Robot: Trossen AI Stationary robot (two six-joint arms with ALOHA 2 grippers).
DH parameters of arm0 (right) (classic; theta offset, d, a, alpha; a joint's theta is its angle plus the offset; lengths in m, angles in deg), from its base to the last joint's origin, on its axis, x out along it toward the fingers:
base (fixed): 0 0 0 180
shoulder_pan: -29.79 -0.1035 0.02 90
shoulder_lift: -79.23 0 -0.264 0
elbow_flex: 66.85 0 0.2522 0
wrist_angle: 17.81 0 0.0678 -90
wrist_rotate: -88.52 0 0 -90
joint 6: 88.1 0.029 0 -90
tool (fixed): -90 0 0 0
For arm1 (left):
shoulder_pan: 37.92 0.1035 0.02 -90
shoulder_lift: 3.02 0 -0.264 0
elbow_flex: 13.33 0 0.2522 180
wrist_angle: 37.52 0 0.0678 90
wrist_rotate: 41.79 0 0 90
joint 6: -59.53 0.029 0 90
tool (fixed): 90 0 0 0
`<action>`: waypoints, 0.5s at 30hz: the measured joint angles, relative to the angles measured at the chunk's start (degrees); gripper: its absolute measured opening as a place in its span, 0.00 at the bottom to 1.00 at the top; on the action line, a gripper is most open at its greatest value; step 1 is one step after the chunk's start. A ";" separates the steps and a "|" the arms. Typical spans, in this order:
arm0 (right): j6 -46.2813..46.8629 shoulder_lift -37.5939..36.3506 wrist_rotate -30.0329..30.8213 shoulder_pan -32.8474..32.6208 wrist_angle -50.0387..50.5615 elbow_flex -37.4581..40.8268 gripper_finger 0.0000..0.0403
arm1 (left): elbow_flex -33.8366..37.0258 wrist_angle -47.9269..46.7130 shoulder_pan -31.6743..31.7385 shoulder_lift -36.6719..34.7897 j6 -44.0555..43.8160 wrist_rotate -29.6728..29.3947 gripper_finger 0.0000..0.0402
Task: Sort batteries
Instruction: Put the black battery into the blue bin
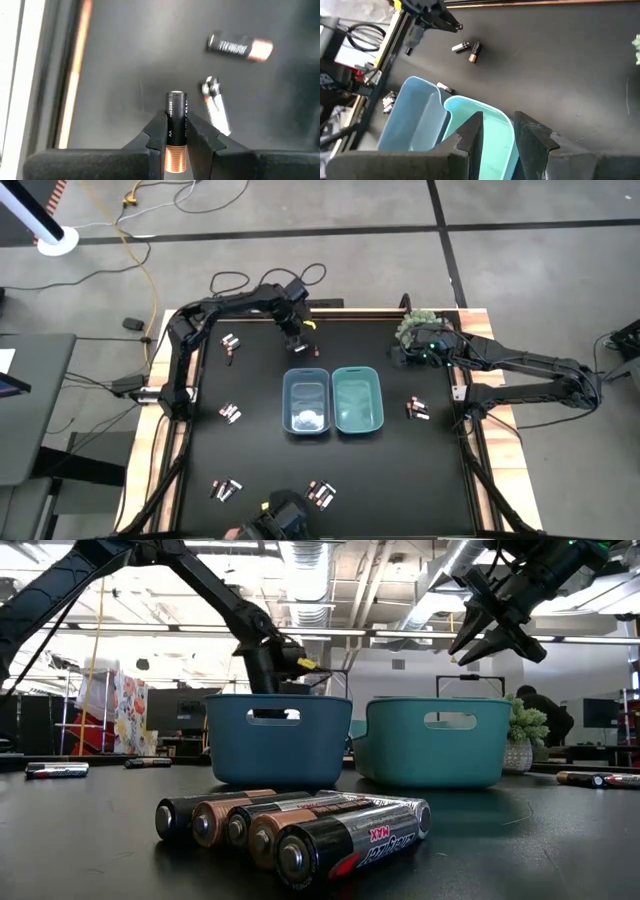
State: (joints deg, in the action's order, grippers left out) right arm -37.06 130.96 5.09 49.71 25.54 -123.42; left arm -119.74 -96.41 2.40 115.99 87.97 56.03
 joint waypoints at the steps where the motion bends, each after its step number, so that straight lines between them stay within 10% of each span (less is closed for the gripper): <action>1: -0.86 0.00 0.00 0.00 0.02 0.00 0.32 | -0.67 -0.74 -0.29 -0.05 -0.98 0.08 0.11; 15: -15.11 0.00 -0.07 0.00 6.60 -0.02 0.32 | -3.36 -5.37 -10.79 -11.93 -18.49 -2.89 0.11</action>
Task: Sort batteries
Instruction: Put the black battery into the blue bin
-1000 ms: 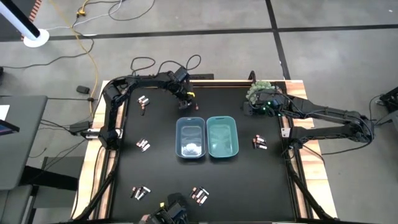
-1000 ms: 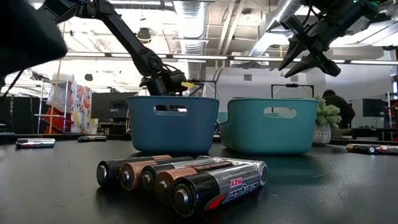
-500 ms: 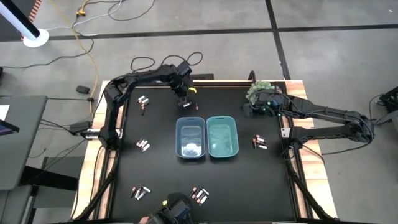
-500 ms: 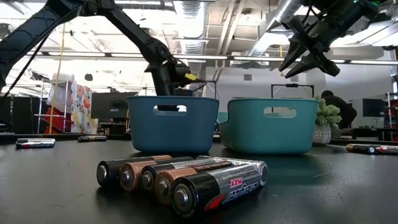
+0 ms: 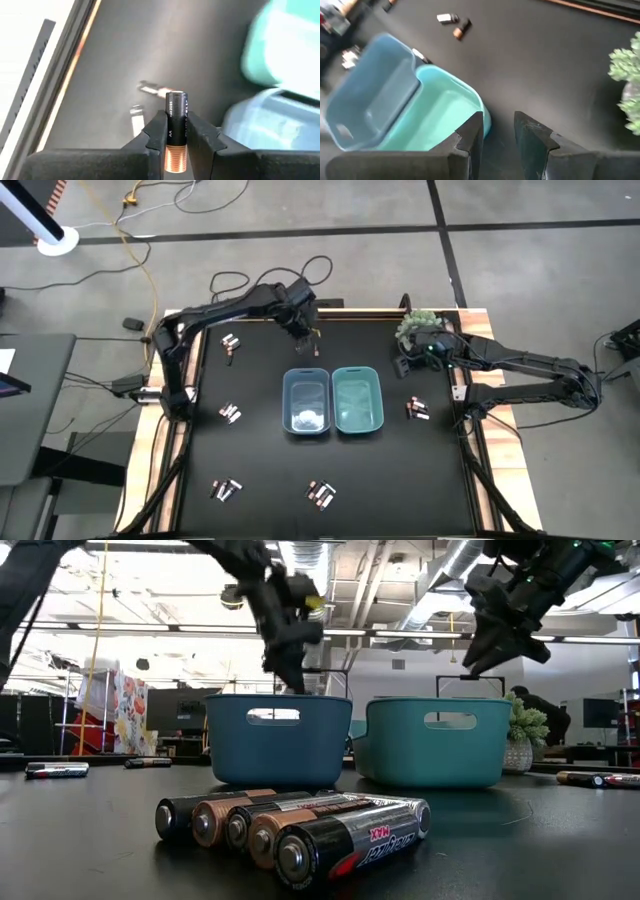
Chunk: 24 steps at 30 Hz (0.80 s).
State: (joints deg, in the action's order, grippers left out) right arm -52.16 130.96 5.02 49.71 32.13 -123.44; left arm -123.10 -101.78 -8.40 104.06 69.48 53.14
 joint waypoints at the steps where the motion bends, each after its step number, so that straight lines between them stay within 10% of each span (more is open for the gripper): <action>1: -0.75 0.00 0.00 0.00 0.81 0.00 0.32 | 0.00 -0.23 -1.18 -1.07 -1.14 -0.39 0.11; 24: -13.25 0.00 -0.12 -0.22 3.19 0.00 0.32 | 3.69 -3.77 -23.15 1.63 -23.28 -6.47 0.15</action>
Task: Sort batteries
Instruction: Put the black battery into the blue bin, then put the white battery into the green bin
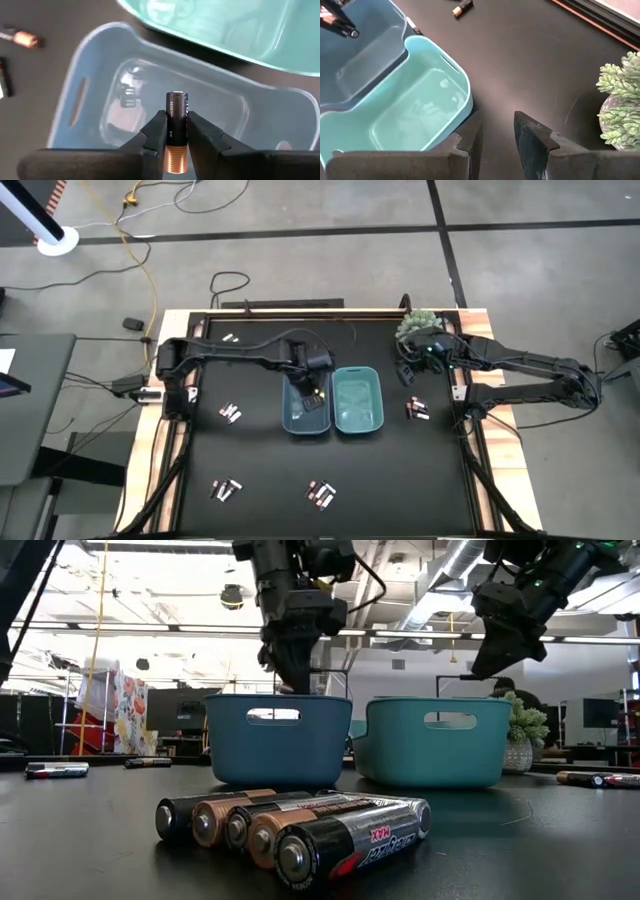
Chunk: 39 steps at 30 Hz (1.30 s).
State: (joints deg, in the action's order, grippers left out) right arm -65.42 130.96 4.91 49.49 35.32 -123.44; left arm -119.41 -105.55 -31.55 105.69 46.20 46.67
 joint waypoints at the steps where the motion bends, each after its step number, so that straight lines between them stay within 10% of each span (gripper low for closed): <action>1: -0.14 0.00 -0.03 -0.08 0.37 0.00 0.32 | 0.00 0.08 -0.16 0.21 -0.03 -0.04 0.16; 15: -0.32 0.00 -0.08 -0.55 1.50 0.00 0.32 | -0.07 1.02 0.55 1.16 -2.40 -0.02 0.42; 39: 6.04 0.00 -0.10 -0.55 1.34 0.00 0.32 | -10.54 -6.82 14.94 0.81 13.18 -14.54 0.42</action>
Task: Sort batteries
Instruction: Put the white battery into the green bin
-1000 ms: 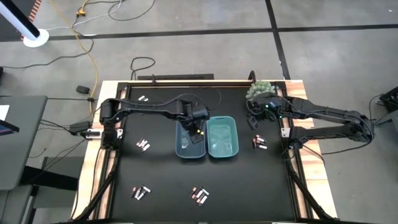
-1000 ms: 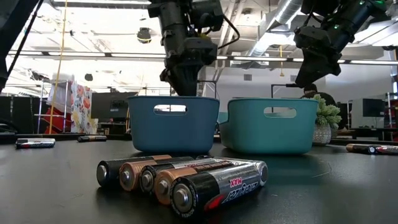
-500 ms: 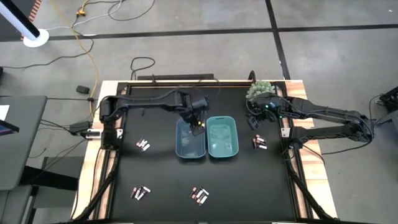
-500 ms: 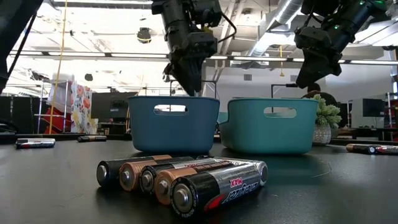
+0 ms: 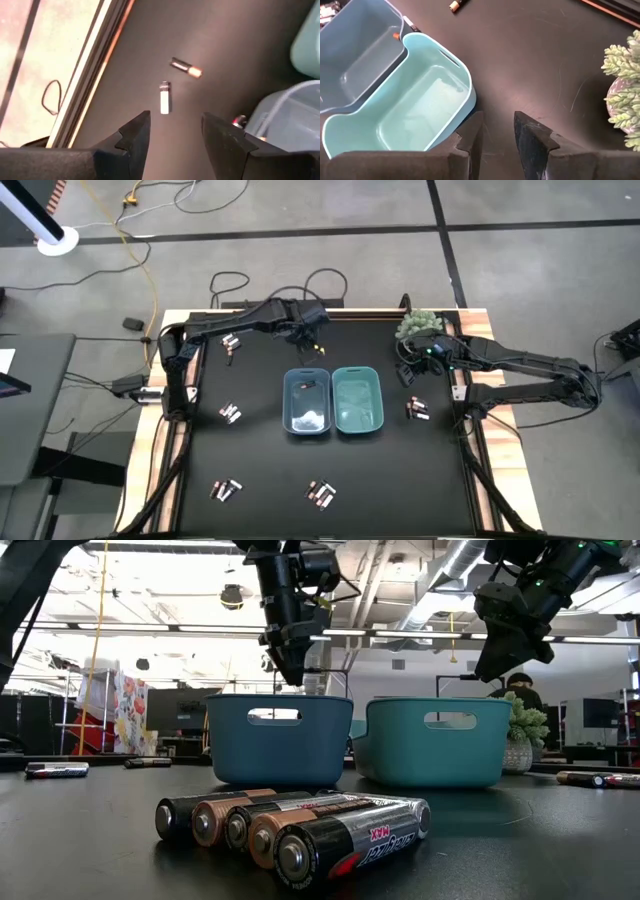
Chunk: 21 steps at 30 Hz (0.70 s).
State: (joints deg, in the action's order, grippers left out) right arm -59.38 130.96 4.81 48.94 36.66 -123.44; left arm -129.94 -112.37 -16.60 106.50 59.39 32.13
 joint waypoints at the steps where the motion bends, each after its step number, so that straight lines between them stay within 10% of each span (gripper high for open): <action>1: 0.61 0.00 0.00 0.00 0.00 0.00 0.32 | 0.20 0.21 0.72 0.00 0.38 0.83 0.42; 21: 11.10 0.00 0.00 3.17 -0.87 0.00 0.32 | 7.67 9.40 11.39 1.21 2.40 9.69 0.42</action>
State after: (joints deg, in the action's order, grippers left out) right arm -48.28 130.96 4.81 52.11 35.78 -123.44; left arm -122.27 -102.97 -5.21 107.71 61.79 41.82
